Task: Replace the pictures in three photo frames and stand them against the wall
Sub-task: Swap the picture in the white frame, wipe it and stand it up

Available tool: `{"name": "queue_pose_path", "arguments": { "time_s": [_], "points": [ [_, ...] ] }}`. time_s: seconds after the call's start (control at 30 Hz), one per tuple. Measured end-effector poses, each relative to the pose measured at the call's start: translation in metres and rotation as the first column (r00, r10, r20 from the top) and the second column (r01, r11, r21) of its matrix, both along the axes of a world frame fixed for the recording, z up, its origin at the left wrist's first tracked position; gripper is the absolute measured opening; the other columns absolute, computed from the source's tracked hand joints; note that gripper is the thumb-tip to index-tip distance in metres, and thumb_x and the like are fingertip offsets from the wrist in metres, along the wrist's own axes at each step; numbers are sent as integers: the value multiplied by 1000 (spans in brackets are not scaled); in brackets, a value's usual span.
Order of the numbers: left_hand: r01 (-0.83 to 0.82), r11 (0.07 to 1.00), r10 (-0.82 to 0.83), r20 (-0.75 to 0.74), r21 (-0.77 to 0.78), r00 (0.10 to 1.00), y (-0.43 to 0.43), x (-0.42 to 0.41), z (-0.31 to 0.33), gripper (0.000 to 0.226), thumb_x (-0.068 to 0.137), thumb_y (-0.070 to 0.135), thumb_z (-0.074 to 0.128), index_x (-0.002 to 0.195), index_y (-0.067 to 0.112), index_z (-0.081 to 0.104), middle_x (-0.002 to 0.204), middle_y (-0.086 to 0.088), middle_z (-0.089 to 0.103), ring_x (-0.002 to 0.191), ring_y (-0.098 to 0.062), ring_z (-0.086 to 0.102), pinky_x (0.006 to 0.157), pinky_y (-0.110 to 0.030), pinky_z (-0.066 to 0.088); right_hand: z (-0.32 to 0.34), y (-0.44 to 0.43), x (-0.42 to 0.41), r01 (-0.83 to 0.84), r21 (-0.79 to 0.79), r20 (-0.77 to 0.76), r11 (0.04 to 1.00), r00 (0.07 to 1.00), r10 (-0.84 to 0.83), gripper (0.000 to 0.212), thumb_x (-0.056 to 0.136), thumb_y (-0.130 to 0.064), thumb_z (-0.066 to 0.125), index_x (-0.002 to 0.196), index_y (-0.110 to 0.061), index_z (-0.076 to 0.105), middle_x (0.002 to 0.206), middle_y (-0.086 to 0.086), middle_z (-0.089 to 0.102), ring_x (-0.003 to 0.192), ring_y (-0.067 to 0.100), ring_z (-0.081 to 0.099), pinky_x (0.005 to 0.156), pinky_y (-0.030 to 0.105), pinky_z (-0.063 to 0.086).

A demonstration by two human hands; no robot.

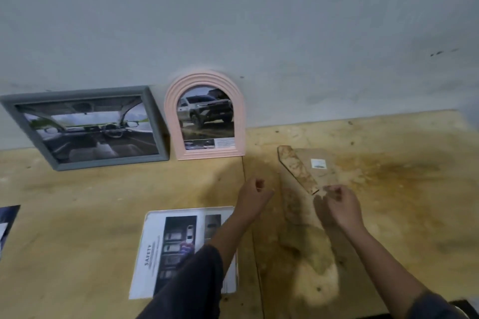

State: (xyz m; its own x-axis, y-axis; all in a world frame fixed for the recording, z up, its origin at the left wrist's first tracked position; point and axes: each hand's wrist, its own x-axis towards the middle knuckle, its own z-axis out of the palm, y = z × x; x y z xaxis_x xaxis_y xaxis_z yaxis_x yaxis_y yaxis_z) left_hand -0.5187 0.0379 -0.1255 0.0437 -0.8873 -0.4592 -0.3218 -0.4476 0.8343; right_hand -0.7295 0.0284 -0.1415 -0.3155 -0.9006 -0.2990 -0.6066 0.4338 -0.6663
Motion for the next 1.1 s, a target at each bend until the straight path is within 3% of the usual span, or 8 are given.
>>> {"name": "queue_pose_path", "arguments": {
  "time_s": [0.2, 0.33, 0.43, 0.53, 0.6, 0.7, 0.8, 1.1],
  "points": [
    [-82, 977, 85, -6, 196, 996, -11, -64, -21, 33, 88, 33, 57, 115, 15, 51, 109, -1, 55, 91, -12, 51, 64, -20, 40, -14, -19, -44, 74, 213, 24, 974, 996, -81, 27, 83, -14, 59, 107, -1, 55, 115, 22, 55, 97, 32, 54, 72, 27, 35],
    [-171, 961, 165, 48, 219, 985, -17, -76, -21, 34, 86, 30, 61, 115, 13, 52, 109, -2, 57, 91, -14, 52, 69, -22, 45, -20, -22, -48, 10, 263, 13, 965, 1000, -13, 19, 83, -25, 60, 83, -10, 48, 82, 10, 52, 81, 30, 52, 59, 31, 33],
    [-173, 964, 191, -73, 203, 979, -20, -78, -8, 44, 80, 20, 69, 118, 15, 46, 108, 5, 53, 94, -14, 51, 78, -26, 47, -14, -18, -56, 10, 236, 271, 972, 960, -75, 23, 85, -21, 63, 66, -11, 57, 72, 7, 58, 73, 25, 54, 57, 30, 38],
    [22, 991, 17, -287, 131, 958, -16, -61, 3, 76, 66, 11, 79, 129, 18, 37, 117, 5, 53, 109, -16, 54, 87, -31, 51, -8, -5, -63, 35, 327, 701, 944, 661, -267, 10, 82, -16, 67, 89, -11, 61, 100, 12, 65, 91, 29, 60, 75, 38, 48],
    [168, 980, -108, -419, 109, 902, -10, -38, 13, 78, 66, 2, 78, 131, 19, 39, 117, 2, 57, 109, -16, 57, 87, -28, 53, -7, 8, -64, -63, 310, 848, 949, 469, -246, 48, 64, -18, 82, 107, -11, 61, 109, 11, 68, 101, 30, 61, 81, 39, 48],
    [255, 962, -207, -343, 100, 916, 0, 2, 28, 61, 64, 4, 80, 114, 26, 53, 115, 1, 60, 109, -20, 57, 86, -31, 54, -7, 21, -48, -177, 231, 923, 957, 351, -158, 91, 34, -24, 94, 117, -10, 60, 113, 10, 69, 101, 29, 65, 79, 37, 53],
    [107, 993, -88, -288, 52, 954, 17, 50, 32, 50, 64, -1, 78, 104, 22, 58, 110, -4, 62, 106, -26, 58, 83, -36, 56, -4, 23, -18, -68, 184, 948, 981, 277, -159, 78, 43, -22, 90, 114, -9, 59, 102, 7, 72, 87, 22, 69, 70, 33, 57],
    [-521, 846, 493, -543, 115, 680, 92, 166, 16, 36, 70, 11, 76, 104, 0, 65, 95, -16, 70, 84, -25, 66, 73, -31, 56, 16, 72, 97, -359, 158, 873, 920, 487, 40, 98, 22, -27, 95, 112, -11, 60, 100, 10, 72, 90, 25, 69, 66, 33, 59]
  ]
}}
